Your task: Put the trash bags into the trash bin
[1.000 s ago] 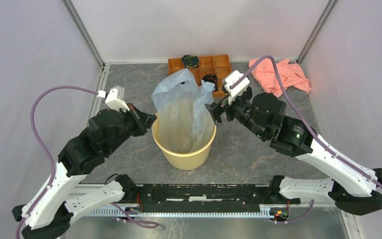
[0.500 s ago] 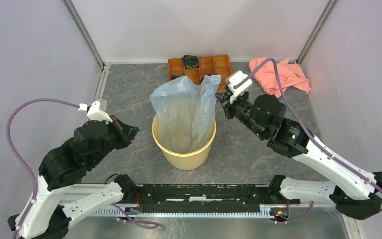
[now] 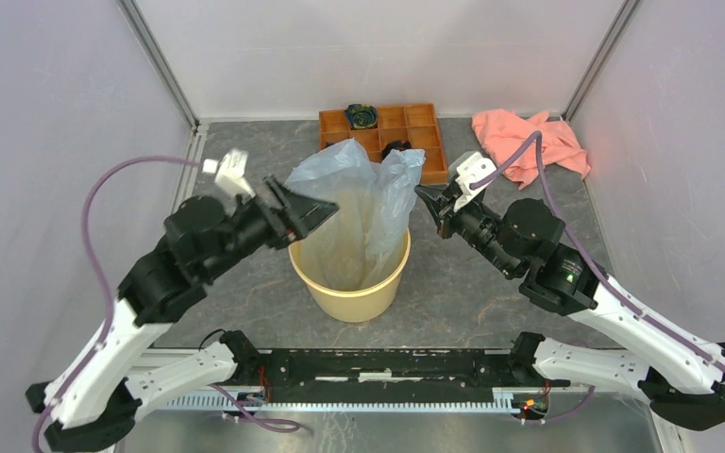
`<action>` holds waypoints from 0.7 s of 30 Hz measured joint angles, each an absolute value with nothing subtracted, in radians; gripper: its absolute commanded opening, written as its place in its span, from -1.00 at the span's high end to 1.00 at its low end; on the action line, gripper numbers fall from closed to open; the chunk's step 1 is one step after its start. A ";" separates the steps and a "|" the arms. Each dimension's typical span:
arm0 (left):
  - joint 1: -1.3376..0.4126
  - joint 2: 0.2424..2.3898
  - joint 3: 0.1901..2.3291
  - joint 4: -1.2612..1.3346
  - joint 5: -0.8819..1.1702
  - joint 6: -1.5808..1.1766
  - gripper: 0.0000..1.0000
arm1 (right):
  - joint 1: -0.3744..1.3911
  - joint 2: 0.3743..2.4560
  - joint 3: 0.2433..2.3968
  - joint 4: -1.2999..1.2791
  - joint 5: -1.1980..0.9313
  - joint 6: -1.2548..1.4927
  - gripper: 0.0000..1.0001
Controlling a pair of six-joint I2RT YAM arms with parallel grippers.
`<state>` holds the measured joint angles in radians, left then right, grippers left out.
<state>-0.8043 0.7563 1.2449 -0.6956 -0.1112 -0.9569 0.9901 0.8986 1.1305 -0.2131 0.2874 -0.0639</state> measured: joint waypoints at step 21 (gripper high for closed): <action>-0.805 1.029 1.337 -0.424 -0.484 -1.129 -0.65 | 0.990 0.969 1.166 -0.154 0.274 0.021 -0.31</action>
<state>-0.8047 1.0294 1.3373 -0.4244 -0.4835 -1.1286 0.9901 0.9688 1.1656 -0.1539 0.2737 0.0212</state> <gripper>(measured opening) 0.783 0.370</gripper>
